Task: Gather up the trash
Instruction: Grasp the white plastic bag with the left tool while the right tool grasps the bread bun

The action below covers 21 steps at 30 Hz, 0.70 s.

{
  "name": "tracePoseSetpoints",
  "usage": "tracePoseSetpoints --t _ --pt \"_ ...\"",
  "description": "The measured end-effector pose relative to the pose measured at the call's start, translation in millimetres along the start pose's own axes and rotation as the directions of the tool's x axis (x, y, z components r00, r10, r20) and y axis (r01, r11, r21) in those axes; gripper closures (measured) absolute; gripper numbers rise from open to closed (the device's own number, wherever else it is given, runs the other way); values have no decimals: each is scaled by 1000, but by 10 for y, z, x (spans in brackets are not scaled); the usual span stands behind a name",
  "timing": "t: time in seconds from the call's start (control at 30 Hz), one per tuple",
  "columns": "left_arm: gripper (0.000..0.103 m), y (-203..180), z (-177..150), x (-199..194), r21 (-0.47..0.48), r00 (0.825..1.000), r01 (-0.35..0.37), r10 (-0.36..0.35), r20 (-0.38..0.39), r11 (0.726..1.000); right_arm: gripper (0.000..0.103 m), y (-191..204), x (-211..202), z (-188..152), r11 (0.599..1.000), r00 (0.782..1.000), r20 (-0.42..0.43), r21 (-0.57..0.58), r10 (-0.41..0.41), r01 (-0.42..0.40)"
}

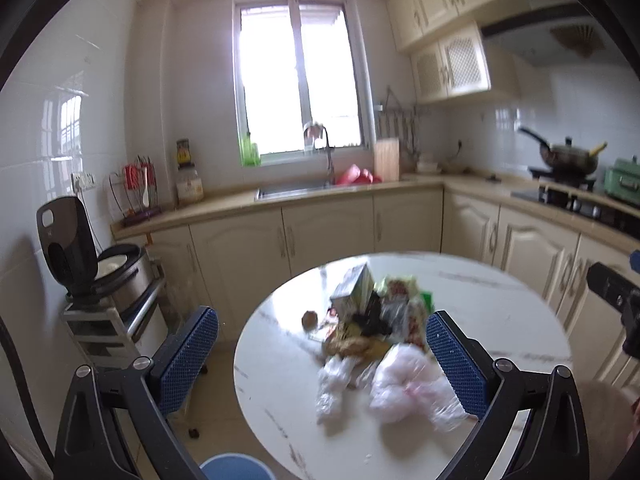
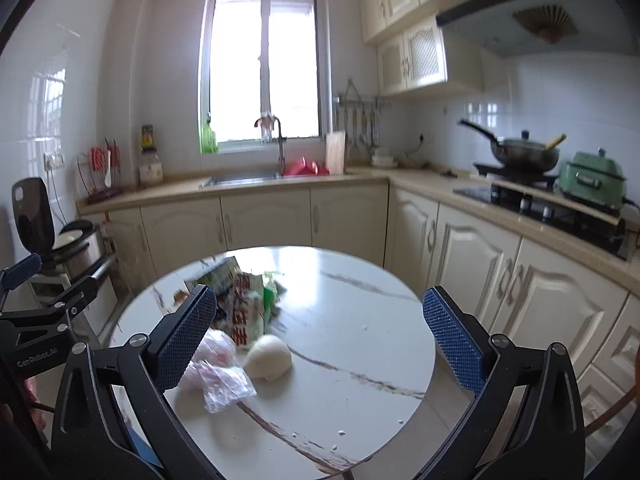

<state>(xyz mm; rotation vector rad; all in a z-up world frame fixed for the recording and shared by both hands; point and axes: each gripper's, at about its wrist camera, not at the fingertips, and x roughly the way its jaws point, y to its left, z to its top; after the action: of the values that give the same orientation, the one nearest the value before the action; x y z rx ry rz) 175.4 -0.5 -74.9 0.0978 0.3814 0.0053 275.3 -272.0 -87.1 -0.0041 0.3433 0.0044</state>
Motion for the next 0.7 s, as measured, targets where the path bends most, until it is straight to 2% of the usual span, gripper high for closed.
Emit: tracePoseSetpoints --t 0.17,0.23,0.3,0.4,0.47,0.63,0.7 --pt "1 75 -181 612 12 986 -6 8 -167 1000 0 7 626 -227 1000 987 -156 9 31 -30" --pt "1 85 -197 844 -13 974 20 -22 -224 1000 0 62 922 -332 999 970 -238 13 54 -53" --pt "1 82 -188 1033 -23 963 36 -41 -267 999 0 121 1234 -430 997 942 -327 20 80 -78" --pt "1 -9 -207 1282 1 953 59 -56 -299 998 0 200 1633 -559 992 896 -427 60 126 -111" --pt "1 -81 -218 1412 21 948 84 -73 -311 996 1 236 1807 -632 991 880 -455 66 134 -117" --pt "1 -239 -192 1736 46 936 126 -103 -336 991 14 295 2026 -765 989 847 -510 66 149 -134" --pt "1 -330 -180 1880 71 934 138 -106 -340 988 24 285 2066 -822 987 836 -525 74 159 -142"
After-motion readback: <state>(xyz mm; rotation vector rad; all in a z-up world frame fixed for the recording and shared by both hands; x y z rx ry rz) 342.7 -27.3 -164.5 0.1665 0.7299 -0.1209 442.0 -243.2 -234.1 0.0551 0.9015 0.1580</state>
